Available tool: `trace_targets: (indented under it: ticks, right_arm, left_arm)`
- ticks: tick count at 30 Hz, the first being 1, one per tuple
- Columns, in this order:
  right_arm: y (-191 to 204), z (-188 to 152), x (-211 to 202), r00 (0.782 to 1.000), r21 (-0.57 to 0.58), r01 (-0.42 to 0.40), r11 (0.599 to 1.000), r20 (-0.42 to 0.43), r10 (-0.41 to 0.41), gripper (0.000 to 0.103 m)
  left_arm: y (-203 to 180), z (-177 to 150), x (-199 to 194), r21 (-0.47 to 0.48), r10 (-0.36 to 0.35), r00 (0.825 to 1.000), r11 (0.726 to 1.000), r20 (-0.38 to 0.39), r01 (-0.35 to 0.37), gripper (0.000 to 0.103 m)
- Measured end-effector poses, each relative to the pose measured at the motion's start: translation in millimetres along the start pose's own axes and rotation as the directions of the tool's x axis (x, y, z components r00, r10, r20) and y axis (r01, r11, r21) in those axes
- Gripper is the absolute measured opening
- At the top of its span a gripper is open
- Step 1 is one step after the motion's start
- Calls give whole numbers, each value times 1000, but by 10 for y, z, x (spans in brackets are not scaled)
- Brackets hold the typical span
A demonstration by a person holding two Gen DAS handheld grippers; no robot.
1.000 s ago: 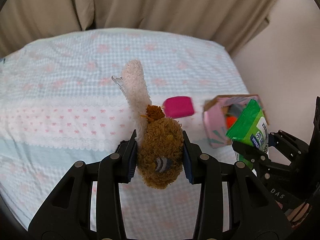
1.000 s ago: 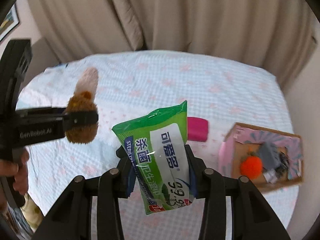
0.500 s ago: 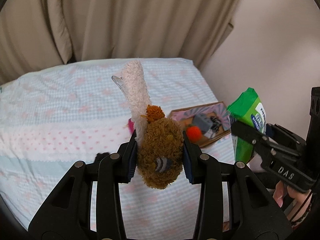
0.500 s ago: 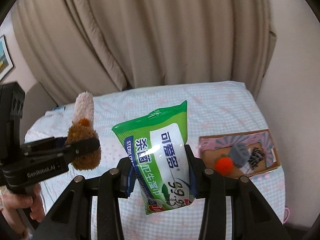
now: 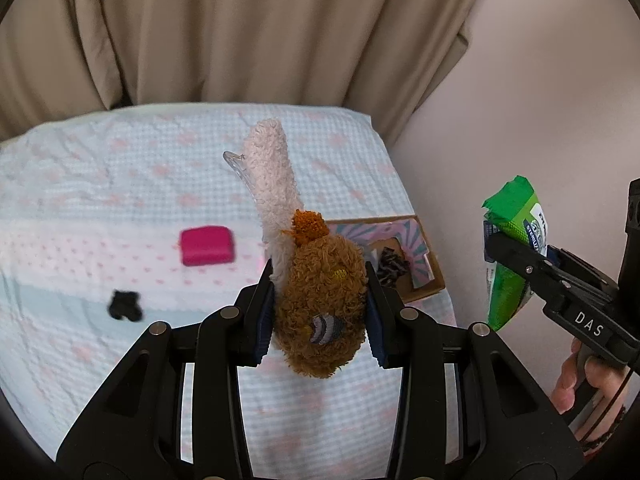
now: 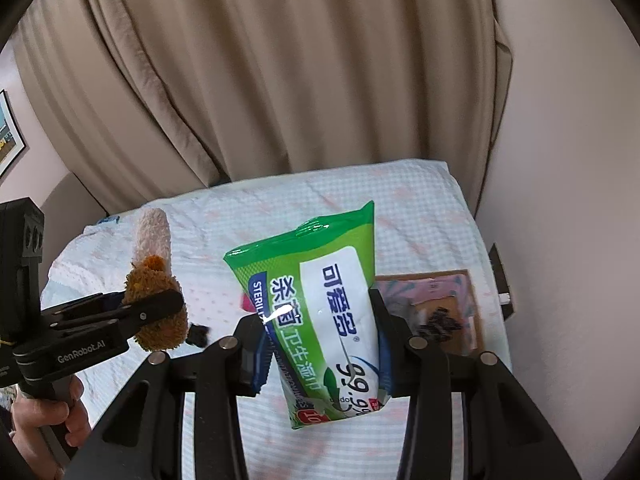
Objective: Organize soft objects
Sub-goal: 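Carry the plush toy and wipes pack into the cardboard box and open both tools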
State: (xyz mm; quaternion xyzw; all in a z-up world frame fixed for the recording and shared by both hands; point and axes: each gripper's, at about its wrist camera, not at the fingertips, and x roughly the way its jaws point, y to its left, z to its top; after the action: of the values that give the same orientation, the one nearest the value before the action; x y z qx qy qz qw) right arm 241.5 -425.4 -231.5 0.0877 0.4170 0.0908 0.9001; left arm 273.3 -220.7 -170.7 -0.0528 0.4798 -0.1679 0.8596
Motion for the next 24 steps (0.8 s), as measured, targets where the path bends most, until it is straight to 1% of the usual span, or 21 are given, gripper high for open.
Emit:
trace_targets:
  ticks: [4,9,11,13,15,19,21,24]
  right_arm:
    - [-439,-5,245,999,37,-10,999,-44,11,39]
    - [-904,-118,674,994,155,-15,988,-104,31,39]
    - [-1044,-187,885,990,215,-37,976,-127,66,39]
    - [-1180,-239,1069,987,251,-41,967,-141,79,39]
    - [-1313,-286,1284,983,275,-38,961,-163,85,39]
    - [-1543,-409,1678,972,312,-25,950,-216,97,39]
    - [-1636,-477,1837,966,333,-18,943,-239,102,39]
    - [-1741,-545,2020,959,341,7,940,-267,90,39]
  left_arm:
    - [-164,1,453,-10,23,998,1000,-54,-24,35]
    - [-279,-28,1027,-4,56,990,998,-129,-57,35]
    - [-278,-29,1268,-5,67,985,998,-159,-69,35]
    - [-274,-12,1515,8,79,979,997,-189,-79,35]
    - [-278,9,1728,41,102,973,995,-209,-95,35]
    - [-229,-22,2193,86,126,953,991,-275,-106,35]
    - [-193,-53,2387,93,130,944,990,-303,-106,35]
    - [-131,-128,2632,91,132,931,990,-341,-108,35]
